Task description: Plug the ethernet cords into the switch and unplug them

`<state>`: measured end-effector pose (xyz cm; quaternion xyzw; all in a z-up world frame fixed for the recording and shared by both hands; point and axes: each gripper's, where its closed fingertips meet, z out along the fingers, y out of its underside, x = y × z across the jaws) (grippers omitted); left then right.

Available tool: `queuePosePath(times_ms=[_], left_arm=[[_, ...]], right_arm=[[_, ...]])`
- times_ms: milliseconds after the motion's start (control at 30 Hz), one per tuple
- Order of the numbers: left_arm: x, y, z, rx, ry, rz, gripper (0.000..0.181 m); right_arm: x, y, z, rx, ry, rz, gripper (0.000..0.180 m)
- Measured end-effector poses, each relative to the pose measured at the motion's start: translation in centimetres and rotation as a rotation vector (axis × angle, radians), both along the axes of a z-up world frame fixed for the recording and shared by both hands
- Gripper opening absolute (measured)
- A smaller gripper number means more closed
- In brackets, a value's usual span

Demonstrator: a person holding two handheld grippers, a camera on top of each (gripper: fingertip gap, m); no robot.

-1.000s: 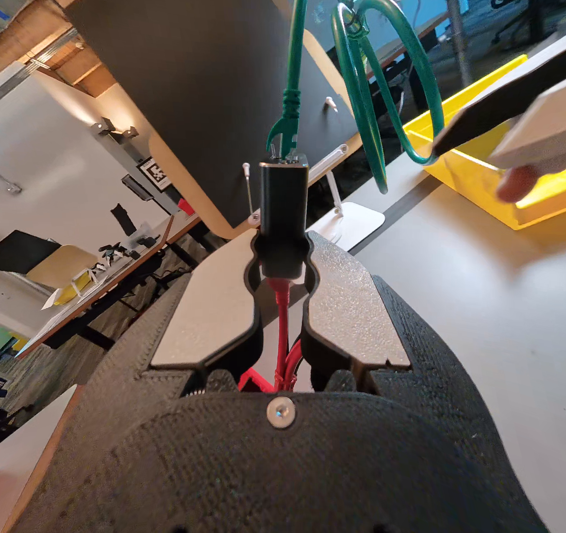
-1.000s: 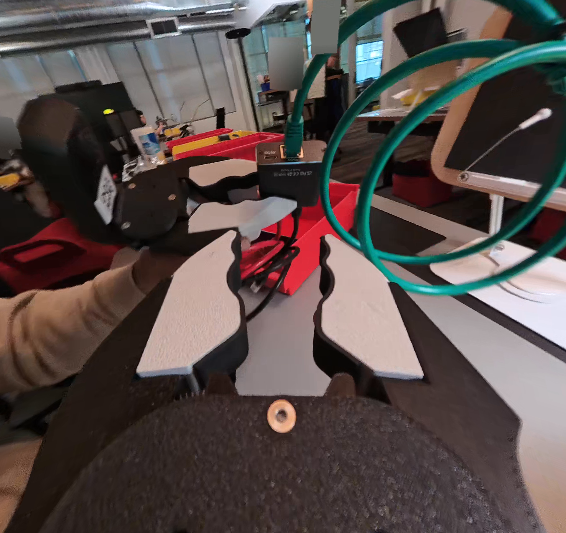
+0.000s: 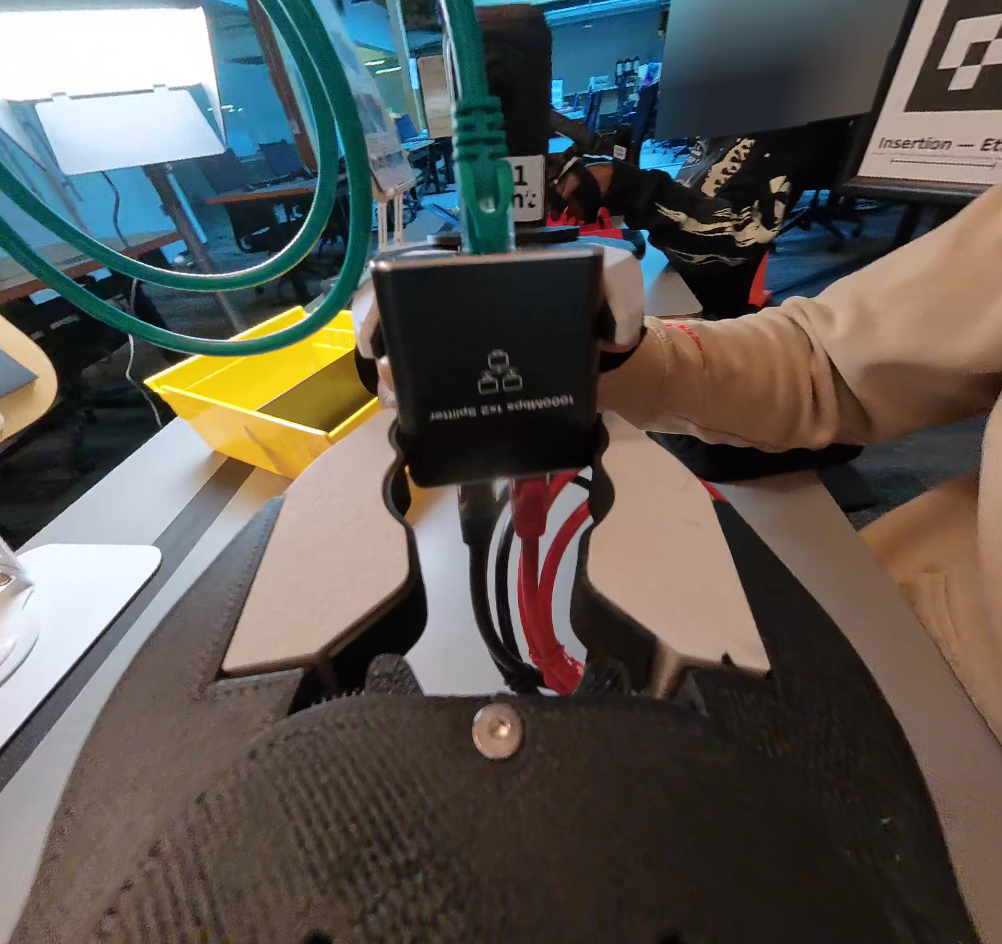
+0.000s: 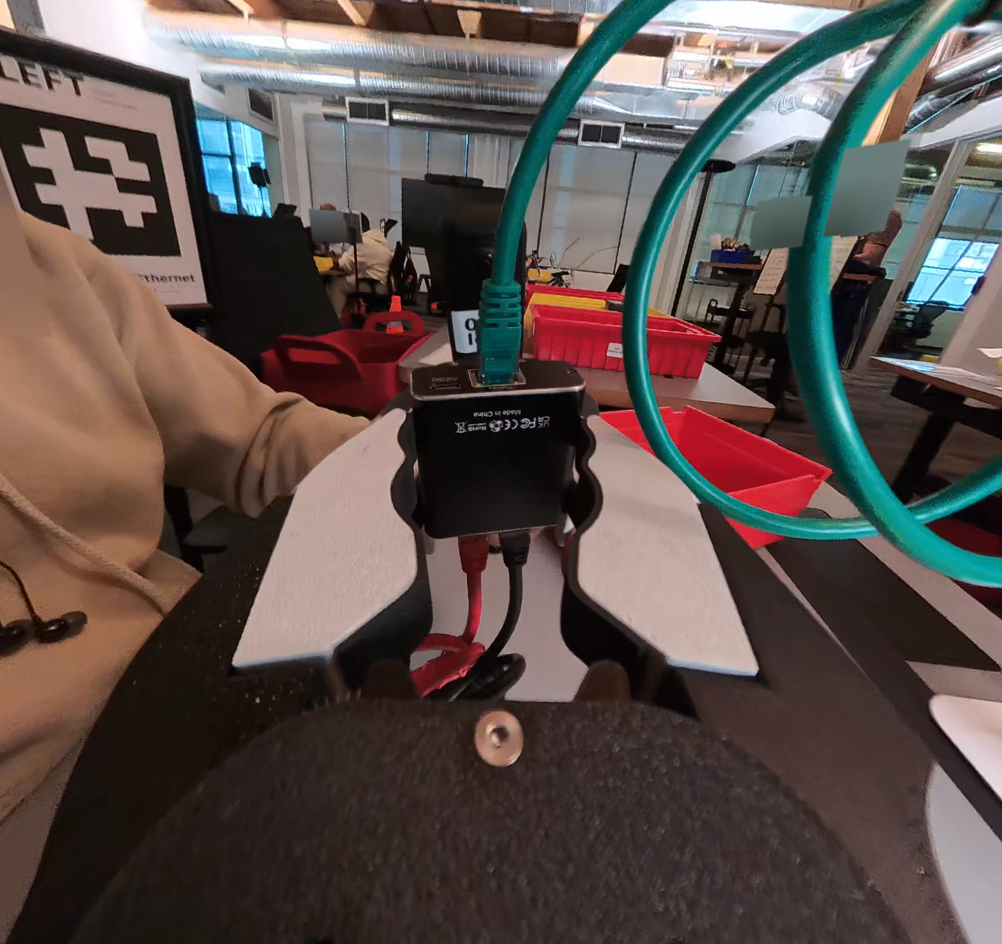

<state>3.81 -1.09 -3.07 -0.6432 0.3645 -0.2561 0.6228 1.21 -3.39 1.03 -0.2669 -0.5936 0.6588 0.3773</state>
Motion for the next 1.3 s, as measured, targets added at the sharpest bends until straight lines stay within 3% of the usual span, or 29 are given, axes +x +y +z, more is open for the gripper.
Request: queuePosePath(times_ms=[133,267,467,700,867,1067,1200,1300], left_arm=[[-0.4,0.0,0.2,0.051,0.078,0.054,0.064],[-2.7,1.3,0.7,0.11,0.156,0.235,0.064],[-5.8,3.2,0.0,0.187,0.379,0.515,0.064],[-5.8,3.5,-0.1,0.281,0.51,0.601,0.064],[-4.7,2.9,-0.6,0.151,0.378,0.427,0.065],[-2.4,-1.0,1.4,-0.175,-0.144,-0.056,0.057],[-1.5,-1.4,0.0,-0.207,-0.105,-0.109,0.053],[-1.3,-0.5,-0.4,-0.159,-0.051,-0.04,0.027]], right_arm=[[-0.1,-0.2,0.2,0.088,0.001,-0.056,0.055],[-0.3,1.2,0.8,0.165,-0.016,-0.207,0.042],[-1.3,3.9,0.8,0.045,-0.17,-0.368,0.04],[-2.2,4.9,-1.0,-0.046,-0.287,-0.404,0.026],[-1.6,4.3,-0.8,-0.023,-0.274,-0.32,0.024],[-0.8,2.1,-1.3,0.124,-0.241,-0.199,0.023],[-0.6,1.0,-0.9,0.127,-0.203,-0.149,0.023],[-0.5,0.8,-1.0,0.127,-0.207,-0.138,0.022]])
